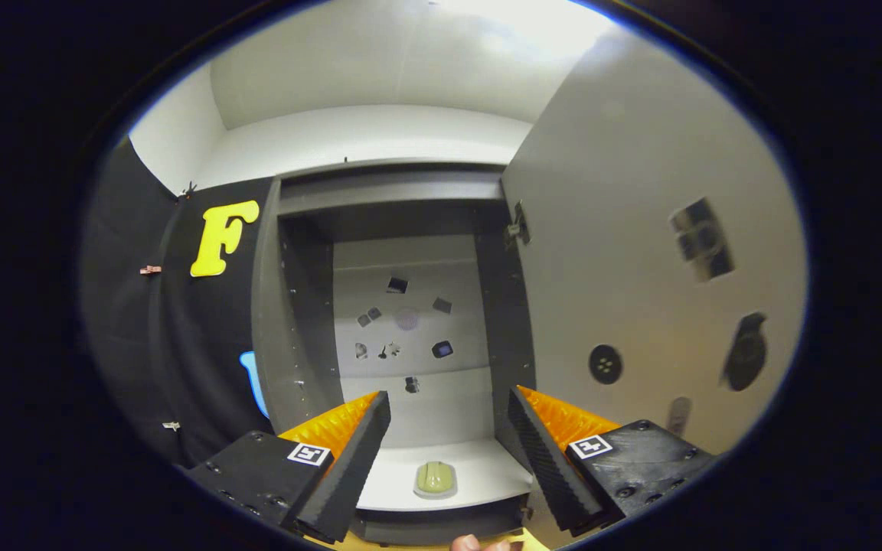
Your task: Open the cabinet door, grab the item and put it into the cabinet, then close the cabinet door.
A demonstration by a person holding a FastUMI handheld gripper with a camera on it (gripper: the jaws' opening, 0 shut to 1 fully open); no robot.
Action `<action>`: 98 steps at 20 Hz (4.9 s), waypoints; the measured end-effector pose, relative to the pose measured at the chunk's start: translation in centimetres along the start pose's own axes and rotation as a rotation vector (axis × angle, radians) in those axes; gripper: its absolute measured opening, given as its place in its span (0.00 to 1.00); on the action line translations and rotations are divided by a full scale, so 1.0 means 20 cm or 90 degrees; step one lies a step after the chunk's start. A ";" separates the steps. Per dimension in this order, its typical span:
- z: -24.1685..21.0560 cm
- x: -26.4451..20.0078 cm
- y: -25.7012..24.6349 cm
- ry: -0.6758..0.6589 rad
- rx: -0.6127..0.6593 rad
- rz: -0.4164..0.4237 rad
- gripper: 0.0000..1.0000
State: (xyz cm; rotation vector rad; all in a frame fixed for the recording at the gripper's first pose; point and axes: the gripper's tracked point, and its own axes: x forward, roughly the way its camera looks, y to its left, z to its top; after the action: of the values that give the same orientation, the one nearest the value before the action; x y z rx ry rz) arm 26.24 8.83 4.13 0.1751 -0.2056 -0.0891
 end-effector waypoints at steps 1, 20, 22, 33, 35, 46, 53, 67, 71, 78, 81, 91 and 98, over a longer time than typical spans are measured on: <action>0.02 -0.08 -0.01 -0.003 -0.008 0.006 0.97; 0.55 -1.03 -1.01 -0.010 -0.124 -0.199 0.97; 0.52 -1.05 -1.21 0.001 -0.138 -0.246 0.97; 0.09 -0.90 -1.82 0.116 -0.095 -0.312 0.98; 0.05 -0.89 -1.78 0.129 -0.061 -0.284 0.98; -0.14 -0.70 -1.48 0.168 -0.020 -0.183 0.95; -0.16 -0.71 -1.34 0.189 -0.009 -0.151 0.97; -0.41 -0.57 -0.29 0.242 0.051 0.049 0.97; -0.55 -0.52 -0.13 0.283 0.047 0.075 0.97; -0.54 -0.51 -0.03 0.275 0.011 0.081 0.97; -0.48 -0.50 -0.08 0.258 0.000 0.065 0.97; -0.45 -0.52 -0.24 0.247 -0.003 0.038 0.97; -0.43 -0.56 -0.25 0.235 -0.047 0.036 0.97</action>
State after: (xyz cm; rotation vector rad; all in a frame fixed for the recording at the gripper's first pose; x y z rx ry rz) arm 16.82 6.48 -7.35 0.1098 0.1608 -0.0075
